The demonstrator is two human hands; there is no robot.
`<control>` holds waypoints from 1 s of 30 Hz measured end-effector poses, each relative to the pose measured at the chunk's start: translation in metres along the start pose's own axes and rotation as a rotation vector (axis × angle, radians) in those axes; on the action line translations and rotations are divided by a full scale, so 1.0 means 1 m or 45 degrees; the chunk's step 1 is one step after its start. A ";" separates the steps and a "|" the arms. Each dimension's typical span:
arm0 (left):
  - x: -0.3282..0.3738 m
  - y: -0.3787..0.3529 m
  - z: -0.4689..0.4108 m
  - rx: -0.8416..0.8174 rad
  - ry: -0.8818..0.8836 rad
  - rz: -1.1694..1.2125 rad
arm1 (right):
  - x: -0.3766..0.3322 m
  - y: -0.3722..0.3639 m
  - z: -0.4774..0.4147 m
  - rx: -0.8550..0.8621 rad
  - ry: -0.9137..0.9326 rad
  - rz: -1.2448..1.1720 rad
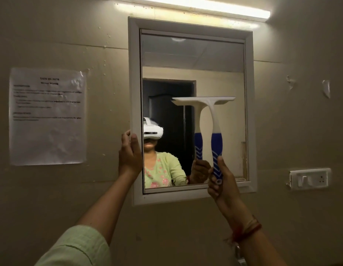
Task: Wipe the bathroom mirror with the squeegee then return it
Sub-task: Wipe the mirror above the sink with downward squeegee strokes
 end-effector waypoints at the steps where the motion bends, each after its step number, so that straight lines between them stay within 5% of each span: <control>1: 0.000 0.000 0.001 -0.001 0.001 -0.003 | -0.001 0.000 -0.001 0.013 -0.001 0.000; 30: 0.003 0.000 0.000 0.043 -0.026 -0.077 | 0.062 0.022 0.022 0.069 -0.239 -0.120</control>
Point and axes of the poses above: each hand's wrist, its own z-axis away from the middle knuckle, its own y-axis out of the back of the hand, x = y × z, the point moved 5 cm from there along -z, towards the middle knuckle, and after that the axes turned 13 degrees about -y, right-handed, at the moved point
